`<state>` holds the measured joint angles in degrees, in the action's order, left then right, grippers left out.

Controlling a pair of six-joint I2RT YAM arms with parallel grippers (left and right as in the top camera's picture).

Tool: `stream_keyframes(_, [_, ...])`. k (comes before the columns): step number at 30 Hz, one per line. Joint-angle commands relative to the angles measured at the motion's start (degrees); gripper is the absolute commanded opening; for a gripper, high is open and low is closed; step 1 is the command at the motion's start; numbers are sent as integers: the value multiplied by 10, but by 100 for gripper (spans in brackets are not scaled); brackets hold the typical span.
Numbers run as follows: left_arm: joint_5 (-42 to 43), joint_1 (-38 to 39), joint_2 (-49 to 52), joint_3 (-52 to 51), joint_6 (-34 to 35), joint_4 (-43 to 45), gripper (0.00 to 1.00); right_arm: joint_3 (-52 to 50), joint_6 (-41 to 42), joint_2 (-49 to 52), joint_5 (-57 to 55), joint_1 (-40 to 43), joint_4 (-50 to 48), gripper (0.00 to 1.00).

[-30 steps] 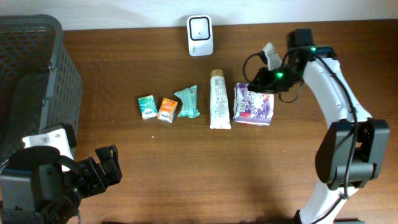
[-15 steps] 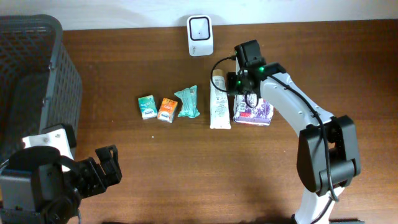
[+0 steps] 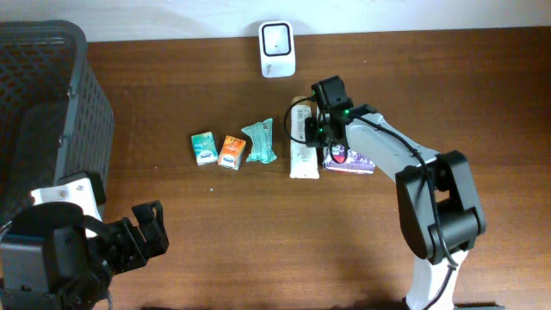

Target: Scan the item barcode

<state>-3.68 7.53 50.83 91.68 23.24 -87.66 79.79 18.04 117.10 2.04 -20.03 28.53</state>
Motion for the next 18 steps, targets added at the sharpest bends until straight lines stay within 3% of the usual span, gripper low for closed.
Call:
stream_keyframes(1, [-6, -1, -1, 0, 3, -1, 99, -5, 5, 11, 28, -30, -4, 4])
stream_keyframes(6, [-6, -1, -1, 0, 3, -1, 99, 2, 4, 11, 37, -96, -29, 4])
stream_keyframes(11, [-6, -1, -1, 0, 3, -1, 99, 38, -1, 11, 38, -109, -14, 4])
stream_keyframes(18, [-6, -1, -1, 0, 3, -1, 99, 207, -25, -3, -34, -73, 204, 9])
